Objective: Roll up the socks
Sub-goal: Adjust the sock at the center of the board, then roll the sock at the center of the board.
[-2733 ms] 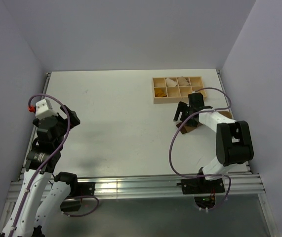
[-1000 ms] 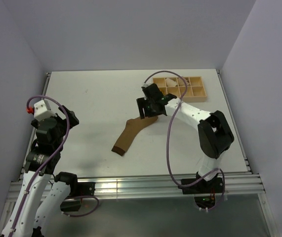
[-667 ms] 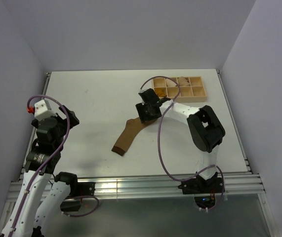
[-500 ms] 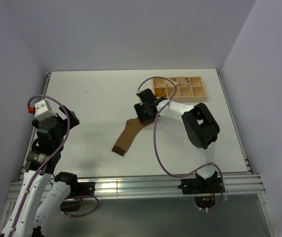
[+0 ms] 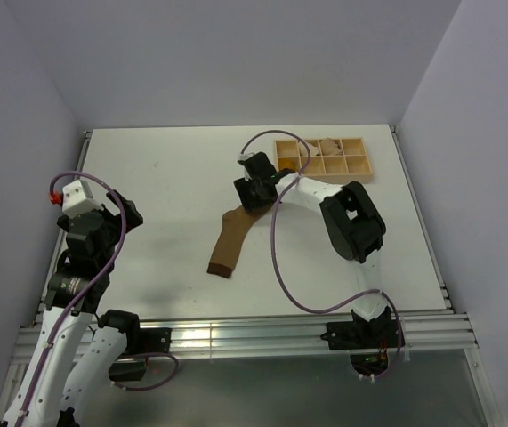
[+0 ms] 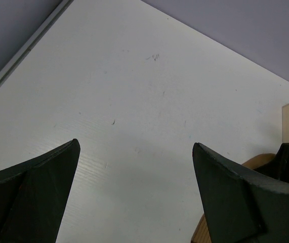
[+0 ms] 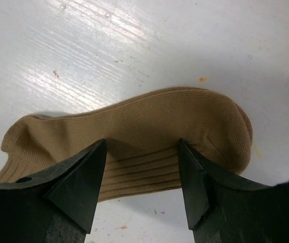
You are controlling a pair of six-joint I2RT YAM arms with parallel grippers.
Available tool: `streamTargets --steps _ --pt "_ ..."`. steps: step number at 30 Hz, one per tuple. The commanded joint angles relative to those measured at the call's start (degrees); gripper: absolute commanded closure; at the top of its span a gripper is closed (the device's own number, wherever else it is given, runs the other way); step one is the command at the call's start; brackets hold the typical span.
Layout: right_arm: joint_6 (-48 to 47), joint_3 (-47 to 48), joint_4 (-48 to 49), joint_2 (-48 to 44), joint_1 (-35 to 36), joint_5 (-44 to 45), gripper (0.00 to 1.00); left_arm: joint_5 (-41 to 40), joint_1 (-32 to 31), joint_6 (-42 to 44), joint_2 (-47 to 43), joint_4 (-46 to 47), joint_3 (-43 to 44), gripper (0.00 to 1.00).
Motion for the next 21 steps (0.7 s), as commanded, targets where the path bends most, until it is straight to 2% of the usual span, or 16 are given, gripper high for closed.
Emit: streamTargets --steps 1,7,12,16,21 --pt "-0.71 1.99 0.97 -3.74 0.39 0.14 0.34 0.25 -0.23 0.85 -0.26 1.64 -0.27 0.00" --pt "-10.35 -3.97 3.33 -17.10 6.71 3.83 0.29 0.51 -0.14 0.85 -0.26 1.73 -0.27 0.00" --pt "-15.30 -15.04 7.55 -25.01 15.67 3.57 0.28 0.95 -0.05 0.76 0.00 1.82 -0.44 0.01" --pt "-16.45 -21.89 10.36 -25.99 22.26 4.71 0.28 0.87 0.21 0.50 0.18 1.73 -0.53 0.00" --pt "-16.10 -24.46 13.17 -23.45 30.17 5.42 0.31 1.13 0.47 0.41 0.53 1.64 -0.53 0.01"
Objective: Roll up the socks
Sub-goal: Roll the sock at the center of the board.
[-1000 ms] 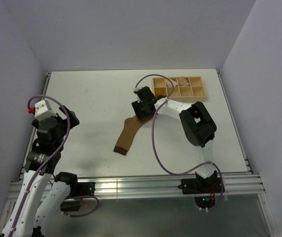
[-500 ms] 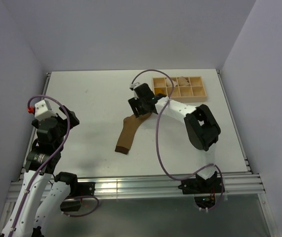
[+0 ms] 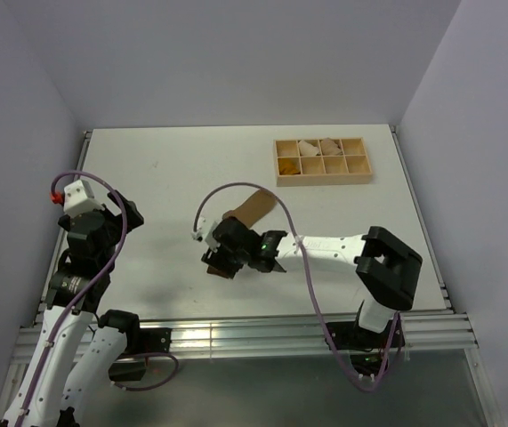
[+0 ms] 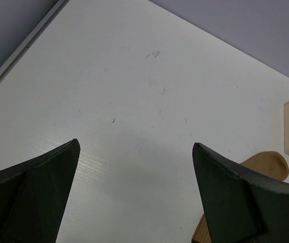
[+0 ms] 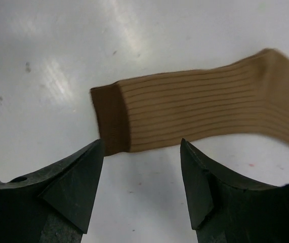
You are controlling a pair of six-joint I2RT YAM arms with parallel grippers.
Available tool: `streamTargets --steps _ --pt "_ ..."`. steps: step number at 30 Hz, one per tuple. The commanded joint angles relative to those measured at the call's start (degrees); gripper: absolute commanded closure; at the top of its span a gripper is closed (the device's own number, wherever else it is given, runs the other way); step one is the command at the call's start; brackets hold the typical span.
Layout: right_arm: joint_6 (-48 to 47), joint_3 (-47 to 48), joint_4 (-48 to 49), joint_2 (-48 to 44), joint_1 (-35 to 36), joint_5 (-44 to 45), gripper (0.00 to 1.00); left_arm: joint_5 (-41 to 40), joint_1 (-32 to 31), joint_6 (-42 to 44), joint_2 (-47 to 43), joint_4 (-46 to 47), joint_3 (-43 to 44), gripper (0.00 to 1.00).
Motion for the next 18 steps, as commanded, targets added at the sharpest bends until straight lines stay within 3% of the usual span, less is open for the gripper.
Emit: streamTargets --steps 1,7,18 --pt "-1.21 -0.94 3.98 1.78 3.65 2.49 0.32 0.87 0.39 0.41 0.31 1.62 -0.36 0.00" --pt "-3.24 0.99 3.28 7.49 8.48 7.85 0.33 1.04 0.39 0.41 0.40 1.71 -0.53 0.01" --pt "-4.38 1.25 3.81 11.01 9.02 12.60 0.38 1.22 0.47 0.41 -0.04 1.80 -0.53 0.00"
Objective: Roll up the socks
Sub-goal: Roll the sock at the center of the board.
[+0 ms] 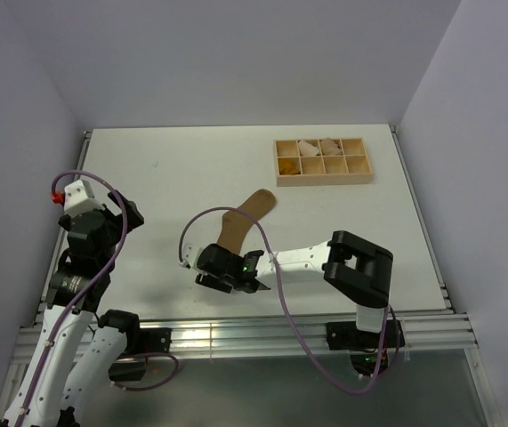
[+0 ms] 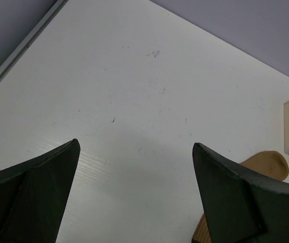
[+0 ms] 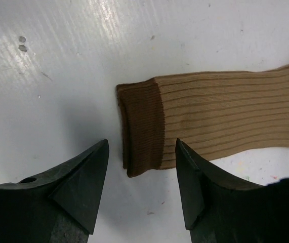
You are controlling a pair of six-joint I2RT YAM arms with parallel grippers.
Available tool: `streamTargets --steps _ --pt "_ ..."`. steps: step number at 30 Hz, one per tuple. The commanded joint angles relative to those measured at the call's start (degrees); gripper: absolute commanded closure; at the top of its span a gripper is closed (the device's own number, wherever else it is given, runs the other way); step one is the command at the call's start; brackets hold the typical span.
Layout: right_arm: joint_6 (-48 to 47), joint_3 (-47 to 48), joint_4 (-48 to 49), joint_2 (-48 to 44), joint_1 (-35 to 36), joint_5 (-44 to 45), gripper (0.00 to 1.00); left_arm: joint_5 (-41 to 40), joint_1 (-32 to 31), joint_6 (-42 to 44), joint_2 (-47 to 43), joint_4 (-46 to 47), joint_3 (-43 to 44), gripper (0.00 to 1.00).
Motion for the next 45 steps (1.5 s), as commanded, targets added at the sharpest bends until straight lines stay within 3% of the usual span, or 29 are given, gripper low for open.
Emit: streamTargets --steps 1,5,9,23,28,30,35,45 --pt "-1.17 1.60 0.31 1.09 -0.03 2.94 0.38 0.91 0.32 0.43 -0.32 1.82 -0.51 0.00" --pt "-1.08 1.08 -0.13 1.53 0.06 3.03 0.38 0.91 0.32 0.52 -0.32 1.73 -0.51 0.00" --pt "-0.90 1.34 -0.66 2.23 -0.03 1.89 0.47 1.18 0.23 0.43 -0.23 1.73 -0.51 0.01" --pt "-1.25 3.45 -2.24 6.19 -0.12 3.64 0.59 1.27 0.32 0.52 0.21 1.73 -0.60 0.01" --pt "-1.17 3.98 -2.95 6.80 -0.21 3.74 0.72 1.44 0.32 0.61 0.12 1.91 -0.69 0.01" --pt "-0.82 4.50 -3.56 6.80 -0.56 2.68 0.82 1.96 0.23 0.70 -0.06 2.08 -0.69 0.01" --pt "1.20 5.12 -4.17 5.40 -2.75 -4.24 0.95 4.42 0.23 0.87 0.47 2.70 -0.95 0.00" --pt "6.21 9.42 -8.66 6.36 -13.55 -23.76 1.00 22.17 0.23 -7.73 6.62 1.99 -1.12 0.02"
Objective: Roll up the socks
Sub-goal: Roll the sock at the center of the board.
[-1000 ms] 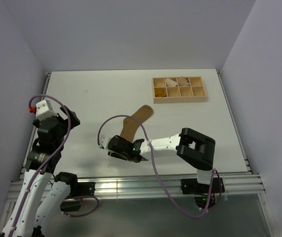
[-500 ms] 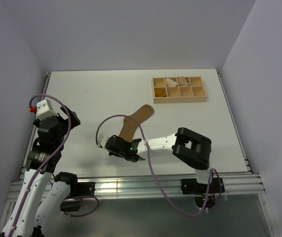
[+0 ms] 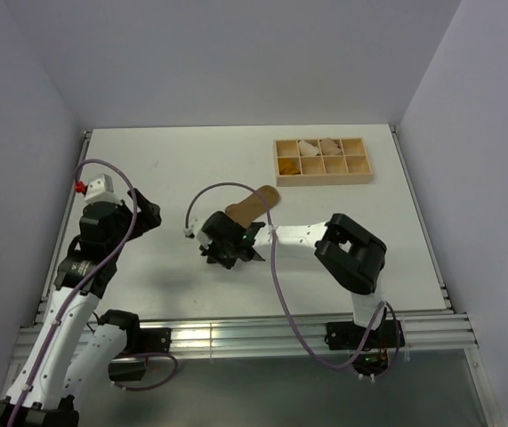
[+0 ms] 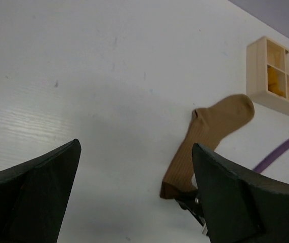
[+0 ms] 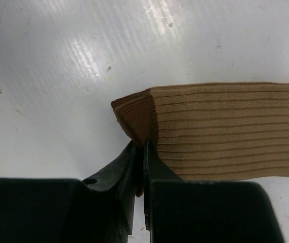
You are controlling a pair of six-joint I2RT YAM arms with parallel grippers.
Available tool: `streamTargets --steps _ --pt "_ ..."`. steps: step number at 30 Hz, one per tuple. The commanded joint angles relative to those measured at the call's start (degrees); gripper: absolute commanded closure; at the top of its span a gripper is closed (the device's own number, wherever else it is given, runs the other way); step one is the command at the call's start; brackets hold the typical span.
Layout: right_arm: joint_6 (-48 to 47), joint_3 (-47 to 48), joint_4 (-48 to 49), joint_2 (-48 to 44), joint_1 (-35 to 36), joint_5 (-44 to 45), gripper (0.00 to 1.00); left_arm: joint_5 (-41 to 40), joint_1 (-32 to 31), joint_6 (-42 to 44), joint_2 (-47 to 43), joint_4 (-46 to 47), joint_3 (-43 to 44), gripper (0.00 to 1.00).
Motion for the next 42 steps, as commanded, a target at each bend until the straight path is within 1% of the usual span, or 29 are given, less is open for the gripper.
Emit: streamTargets --steps 1,5,7,13,14,20,21,23,26,28,29,32,37,39,40,42 --pt "3.09 2.10 -4.44 1.64 -3.92 -10.87 1.00 9.65 0.15 -5.81 1.35 2.08 -2.02 0.03" --pt "6.42 2.98 -4.00 2.78 -7.53 -21.07 1.00 15.36 -0.03 -10.30 2.32 5.59 -6.15 0.05" --pt "7.13 3.95 -4.00 4.10 -9.90 -26.33 1.00 16.52 -0.38 -12.32 2.67 7.79 -8.88 0.05" --pt "14.07 5.27 -1.64 8.05 -15.87 -38.48 1.00 19.24 -2.31 -16.02 2.41 12.18 -14.94 0.09" --pt "15.65 5.36 -1.28 8.67 -16.67 -41.80 1.00 19.33 -2.66 -16.46 2.32 12.72 -15.73 0.09" --pt "19.43 7.73 -1.54 12.10 -19.93 -47.70 1.00 20.48 -5.04 -19.79 3.29 18.51 -20.74 0.14" --pt "19.96 7.91 -1.20 12.45 -20.19 -48.42 1.00 20.65 -5.39 -19.97 4.07 19.57 -21.79 0.17" --pt "20.67 8.87 -1.98 13.68 -20.98 -48.86 1.00 20.56 -6.53 -20.68 5.13 22.28 -23.29 0.21" --pt "21.20 9.05 -2.51 14.56 -21.51 -49.39 1.00 20.39 -8.11 -21.64 7.50 25.98 -24.79 0.35" --pt "21.64 8.96 -2.34 14.65 -21.69 -49.57 1.00 19.43 -9.43 -21.82 9.61 26.61 -25.14 0.40" --pt "21.72 8.96 -2.33 14.65 -21.77 -49.66 1.00 19.25 -9.87 -21.74 11.45 28.35 -25.32 0.42" --pt "21.99 9.05 -2.07 14.65 -21.86 -49.48 1.00 18.63 -11.54 -21.65 14.96 30.55 -25.41 0.43" --pt "22.60 9.14 -1.72 14.83 -22.04 -49.48 1.00 17.14 -14.44 -21.82 19.54 31.97 -24.27 0.44" --pt "22.96 9.23 -1.54 15.09 -22.13 -49.48 1.00 16.44 -15.32 -21.91 21.74 31.97 -23.74 0.45" --pt "23.13 9.23 -1.20 15.09 -22.21 -49.74 1.00 16.26 -15.58 -22.00 22.36 31.88 -23.30 0.48" --pt "23.31 9.23 -1.11 15.18 -22.21 -49.83 1.00 15.56 -16.29 -21.82 24.03 31.97 -22.95 0.49"
